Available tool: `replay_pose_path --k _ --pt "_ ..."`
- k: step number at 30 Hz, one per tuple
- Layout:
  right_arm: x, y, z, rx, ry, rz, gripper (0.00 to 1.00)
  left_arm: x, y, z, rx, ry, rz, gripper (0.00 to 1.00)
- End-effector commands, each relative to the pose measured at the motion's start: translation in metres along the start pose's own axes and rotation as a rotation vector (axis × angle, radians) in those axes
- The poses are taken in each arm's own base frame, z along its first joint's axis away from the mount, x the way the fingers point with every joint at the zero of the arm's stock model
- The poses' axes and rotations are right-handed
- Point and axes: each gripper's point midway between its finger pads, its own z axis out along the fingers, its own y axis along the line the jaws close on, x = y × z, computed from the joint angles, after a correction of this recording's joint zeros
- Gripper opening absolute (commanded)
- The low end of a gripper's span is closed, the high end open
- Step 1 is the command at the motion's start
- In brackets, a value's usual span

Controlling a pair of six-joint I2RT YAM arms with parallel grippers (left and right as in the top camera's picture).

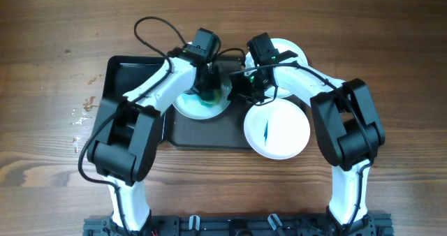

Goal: Clean dirty plates on tray and stack at the side

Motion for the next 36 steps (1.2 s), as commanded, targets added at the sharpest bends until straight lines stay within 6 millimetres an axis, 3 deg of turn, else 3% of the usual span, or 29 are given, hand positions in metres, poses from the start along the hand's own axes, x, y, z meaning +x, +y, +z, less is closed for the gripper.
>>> replay_pose_path --k 1,6,12,16,20,23,27,36 --pt "0.003 -0.02 0.015 0.064 0.018 0.027 0.04 -0.036 0.043 -0.035 -0.084 -0.09 -0.16 0.04" --pt "0.003 -0.021 0.015 0.07 0.014 0.034 0.05 -0.053 0.081 -0.098 -0.094 -0.127 -0.26 0.04" --pt "-0.003 -0.011 -0.001 0.08 -0.043 -0.017 0.04 -0.046 0.114 -0.14 -0.107 -0.142 -0.327 0.04" --pt "-0.013 -0.001 -0.032 0.198 -0.185 -0.109 0.04 -0.044 0.126 -0.143 -0.121 -0.131 -0.356 0.04" --pt "-0.016 0.008 -0.076 0.38 -0.373 -0.194 0.04 -0.045 0.131 -0.143 -0.123 -0.134 -0.367 0.04" --pt "-0.012 0.023 -0.122 0.539 -0.563 -0.264 0.04 -0.046 0.13 -0.143 -0.122 -0.138 -0.367 0.04" --pt "-0.001 0.04 -0.162 0.692 -0.742 -0.333 0.04 -0.046 0.13 -0.143 -0.122 -0.136 -0.367 0.04" --pt "0.027 0.067 -0.207 0.971 -0.979 -0.493 0.04 -0.046 0.13 -0.143 -0.122 -0.136 -0.367 0.04"
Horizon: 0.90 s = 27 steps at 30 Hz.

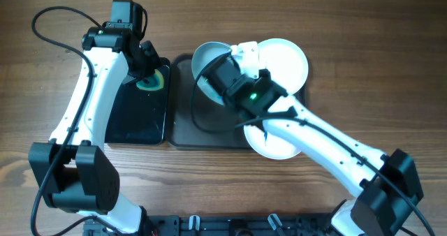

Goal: Clean dirty plates on tray and stack at the side

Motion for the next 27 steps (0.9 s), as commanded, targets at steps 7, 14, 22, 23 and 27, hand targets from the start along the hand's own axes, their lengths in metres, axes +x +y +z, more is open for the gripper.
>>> replay_pose_path --k 7,14,22,23,27 --pt "-0.046 -0.033 -0.082 0.413 -0.406 -0.151 0.04 -0.008 0.0 -0.007 0.006 -0.029 -0.017 0.04" --pt "-0.055 -0.025 -0.122 0.514 -0.542 -0.202 0.04 -0.008 0.0 -0.007 0.006 -0.029 -0.016 0.04" --pt "-0.031 0.016 -0.081 0.189 -0.351 -0.235 0.04 -0.008 0.0 -0.007 0.006 -0.029 -0.017 0.04" --pt "-0.021 0.031 -0.068 0.063 -0.272 -0.22 0.04 -0.008 0.0 -0.007 0.006 -0.029 -0.017 0.04" --pt "0.002 0.058 -0.041 -0.251 -0.042 -0.114 0.04 -0.008 0.0 -0.007 0.006 -0.029 -0.017 0.04"
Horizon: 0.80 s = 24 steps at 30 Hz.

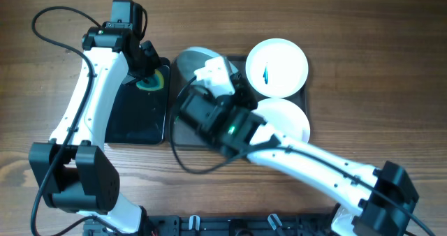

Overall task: Clean dirty plates on tray and stack at the side
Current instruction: 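Carry the cleaned plate right and set it on the table with right gripper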

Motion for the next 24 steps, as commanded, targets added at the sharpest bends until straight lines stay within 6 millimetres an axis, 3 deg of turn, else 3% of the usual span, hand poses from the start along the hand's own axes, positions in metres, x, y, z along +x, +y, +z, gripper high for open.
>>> replay_pose_path --k 1,5,7,10,11,12,15,21,24 --pt "0.02 0.041 0.011 -0.422 0.219 0.163 0.04 -0.008 0.0 -0.007 0.006 -0.029 -0.017 0.04" --pt "0.023 0.03 0.031 -0.703 0.386 0.352 0.04 -0.007 0.0 -0.007 0.003 -0.025 -0.016 0.04" --pt "0.02 0.005 0.043 -0.827 0.443 0.486 0.04 -0.006 0.001 -0.007 0.002 -0.023 -0.016 0.04" --pt "0.026 -0.038 0.065 -0.853 0.493 0.636 0.05 -0.006 0.001 -0.007 0.002 -0.023 -0.016 0.04" --pt "0.04 -0.066 0.081 -0.792 0.527 0.702 0.04 -0.006 0.001 -0.007 0.002 -0.022 -0.016 0.04" --pt "0.049 -0.081 0.089 -0.755 0.547 0.734 0.04 -0.006 0.001 -0.007 0.002 -0.022 -0.016 0.04" --pt "0.098 -0.157 0.116 -0.558 0.629 0.857 0.04 -0.004 0.002 -0.007 -0.004 -0.014 -0.015 0.04" --pt "0.176 -0.256 0.132 -0.237 0.713 1.018 0.04 -0.003 0.003 -0.007 -0.006 -0.01 -0.015 0.04" --pt "0.212 -0.281 0.136 -0.138 0.737 1.077 0.04 -0.003 0.003 -0.007 -0.005 -0.011 -0.015 0.04"
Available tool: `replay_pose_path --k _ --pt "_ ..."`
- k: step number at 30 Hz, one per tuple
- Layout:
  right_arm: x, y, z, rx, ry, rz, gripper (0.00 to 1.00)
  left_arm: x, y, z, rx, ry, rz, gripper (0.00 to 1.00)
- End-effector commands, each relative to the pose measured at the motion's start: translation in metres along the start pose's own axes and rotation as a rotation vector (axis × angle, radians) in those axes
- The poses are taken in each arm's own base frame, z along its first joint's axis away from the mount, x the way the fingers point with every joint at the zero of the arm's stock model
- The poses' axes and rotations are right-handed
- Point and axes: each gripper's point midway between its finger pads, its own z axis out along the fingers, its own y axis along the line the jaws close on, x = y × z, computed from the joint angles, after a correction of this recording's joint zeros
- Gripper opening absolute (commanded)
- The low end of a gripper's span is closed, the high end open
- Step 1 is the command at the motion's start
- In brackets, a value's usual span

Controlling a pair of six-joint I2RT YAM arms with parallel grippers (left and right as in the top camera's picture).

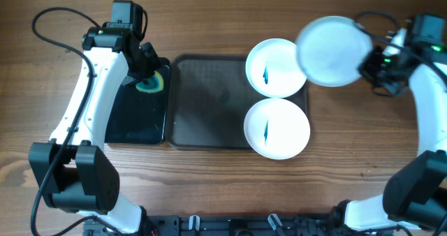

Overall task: Clean dirty plates on tray and stack at the side
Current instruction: 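Carry the cleaned plate right and set it on the table with right gripper, then move right gripper to the lower-right plate and grasp its rim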

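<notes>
My right gripper (368,61) is shut on the rim of a white plate (332,51) with no marks showing. It holds the plate raised over the table, just right of the dark tray (209,103). Two white plates with blue streaks lie on the tray's right end, one at the back (276,67) and one at the front (277,128). My left gripper (144,67) is shut on a green and yellow sponge (154,82), which rests on the back of a small black tray (133,117).
The small black tray lies directly left of the dark tray. Bare wooden table (363,138) surrounds both trays. A black cable (49,26) loops behind the left arm. The arm bases stand at the front edge.
The right gripper carried the white plate from over the back left part of the dark tray to a spot beyond the tray's right end. The left arm and sponge have not moved.
First both grippers met at a plate on the dark tray, the left pressing the sponge on it and the right holding its rim. Then the left gripper was over the black tray with the sponge and stayed there. The right held the plate raised, and now right of the tray.
</notes>
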Motion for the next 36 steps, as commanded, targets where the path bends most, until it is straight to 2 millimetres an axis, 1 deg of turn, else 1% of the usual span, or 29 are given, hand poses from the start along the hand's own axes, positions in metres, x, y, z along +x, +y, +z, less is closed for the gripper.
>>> replay_pose_path --k 1,3,5,8,12,15,17,19,20,22,26,27,29,30,31,32,36 --pt "-0.003 -0.059 0.002 0.109 -0.036 0.09 0.04 -0.007 0.0 -0.007 0.007 -0.025 -0.016 0.04" --pt "0.006 -0.075 0.011 0.131 -0.018 0.122 0.04 -0.007 0.0 -0.007 0.007 -0.025 -0.015 0.04" --pt "0.014 -0.086 0.02 0.14 -0.005 0.141 0.04 -0.007 0.0 -0.007 0.007 -0.025 -0.015 0.04" --pt "0.031 -0.102 0.034 0.177 0.023 0.162 0.04 -0.007 -0.001 -0.007 0.007 -0.025 -0.015 0.04" --pt "0.045 -0.115 0.048 0.211 0.036 0.171 0.04 -0.007 -0.001 -0.007 0.007 -0.025 -0.015 0.04" --pt "0.048 -0.127 0.053 0.263 0.015 0.196 0.04 -0.007 0.0 -0.007 0.007 -0.025 -0.015 0.04" --pt "0.048 -0.127 0.056 0.261 0.009 0.193 0.05 -0.007 0.0 -0.007 0.007 -0.025 -0.015 0.04" --pt "0.046 -0.127 0.056 0.257 0.002 0.191 0.17 -0.007 0.0 -0.007 0.007 -0.025 -0.015 0.04" --pt "0.046 -0.124 0.056 0.241 0.005 0.19 0.22 -0.007 0.0 -0.007 0.007 -0.025 -0.015 0.04" --pt "0.047 -0.112 0.054 0.185 0.028 0.187 0.25 -0.007 -0.001 -0.007 0.007 -0.025 -0.015 0.04" --pt "0.046 -0.085 0.037 0.079 0.092 0.138 0.26 -0.007 0.0 -0.007 0.007 -0.025 -0.015 0.04" --pt "0.047 -0.076 0.032 0.039 0.109 0.121 0.27 -0.007 0.0 -0.007 0.007 -0.025 -0.015 0.04" --pt "0.054 -0.048 0.021 -0.105 0.156 0.071 0.27 -0.007 0.0 -0.007 0.007 -0.025 -0.015 0.04" --pt "0.061 -0.031 0.016 -0.202 0.188 0.034 0.28 -0.007 0.0 -0.007 0.007 -0.025 -0.015 0.04" --pt "0.07 -0.02 0.014 -0.256 0.223 0.004 0.28 -0.007 0.0 -0.007 0.007 -0.025 -0.015 0.04" --pt "0.082 -0.015 0.014 -0.26 0.265 -0.034 0.29 -0.007 0.0 -0.007 0.007 -0.025 -0.015 0.04" --pt "0.121 -0.013 0.025 -0.178 0.375 -0.13 0.3 -0.007 0.0 -0.007 0.007 -0.025 -0.015 0.04"
